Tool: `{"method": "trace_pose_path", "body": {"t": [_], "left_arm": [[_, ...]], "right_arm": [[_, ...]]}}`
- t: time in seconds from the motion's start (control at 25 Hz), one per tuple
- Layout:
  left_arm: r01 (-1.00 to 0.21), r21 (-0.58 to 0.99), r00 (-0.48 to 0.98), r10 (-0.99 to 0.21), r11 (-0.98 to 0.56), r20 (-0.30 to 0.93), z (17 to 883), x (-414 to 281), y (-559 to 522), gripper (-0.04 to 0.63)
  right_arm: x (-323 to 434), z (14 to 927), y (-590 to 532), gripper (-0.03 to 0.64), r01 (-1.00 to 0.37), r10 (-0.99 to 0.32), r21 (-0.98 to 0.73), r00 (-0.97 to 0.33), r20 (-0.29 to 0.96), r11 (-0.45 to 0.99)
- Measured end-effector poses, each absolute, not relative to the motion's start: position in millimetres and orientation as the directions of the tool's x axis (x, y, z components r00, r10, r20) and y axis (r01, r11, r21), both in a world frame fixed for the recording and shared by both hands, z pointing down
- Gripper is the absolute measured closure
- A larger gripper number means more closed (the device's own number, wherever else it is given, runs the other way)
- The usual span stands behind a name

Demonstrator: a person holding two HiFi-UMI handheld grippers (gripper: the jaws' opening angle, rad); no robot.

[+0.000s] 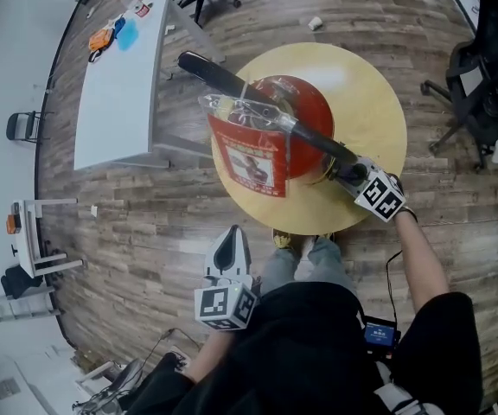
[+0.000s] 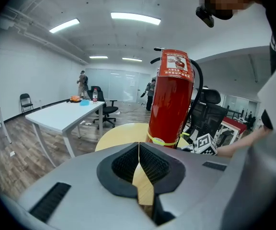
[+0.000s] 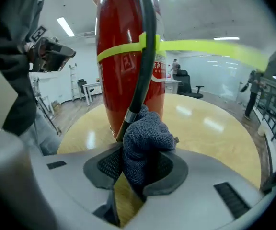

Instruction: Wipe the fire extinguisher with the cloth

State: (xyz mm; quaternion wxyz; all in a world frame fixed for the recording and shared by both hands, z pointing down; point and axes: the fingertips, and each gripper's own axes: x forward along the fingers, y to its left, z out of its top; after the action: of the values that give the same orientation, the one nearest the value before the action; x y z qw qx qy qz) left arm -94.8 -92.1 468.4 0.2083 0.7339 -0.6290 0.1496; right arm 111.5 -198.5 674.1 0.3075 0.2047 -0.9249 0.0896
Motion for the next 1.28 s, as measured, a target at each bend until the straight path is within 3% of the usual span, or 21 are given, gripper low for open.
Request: {"method": "trace_pose_path", "body": {"t": [0.24, 0.56, 0.8, 0.96, 1.28], "left_arm": [[-0.969, 0.156, 0.243, -0.866, -0.193, 0.437, 463, -95, -96, 0.572], [-0.957, 0.192, 0.276, -0.880, -0.216, 0.387, 454, -139, -101, 0.572], [-0.959, 0.211, 0.257, -0.895, -0.189, 0.364, 450, -192, -107, 0.571], [-0.957, 0.225, 0.255, -0.902, -0.184, 0.348, 447, -217, -112, 0.572], [-0.949, 0.253, 0.265, -0.911, -0.189, 0.315, 448, -259, -117, 0.572]], "right_arm": [[107, 675, -184, 0.491, -0.675, -0.443, -0.162, -0.627, 0.640, 0.720], [101, 679, -171, 0.491, -0.856, -0.537, -0.274, -0.493, 0.685, 0.437], [62, 675, -149, 0.490, -0.862, -0.558, -0.391, -0.506, 0.657, 0.322], [42, 669, -157, 0.490, -0.918, -0.670, -0.367, -0.369, 0.645, 0.152], [-10, 650, -168, 0.489, -0.818, -0.738, -0.573, -0.353, 0.574, -0.054]]}}
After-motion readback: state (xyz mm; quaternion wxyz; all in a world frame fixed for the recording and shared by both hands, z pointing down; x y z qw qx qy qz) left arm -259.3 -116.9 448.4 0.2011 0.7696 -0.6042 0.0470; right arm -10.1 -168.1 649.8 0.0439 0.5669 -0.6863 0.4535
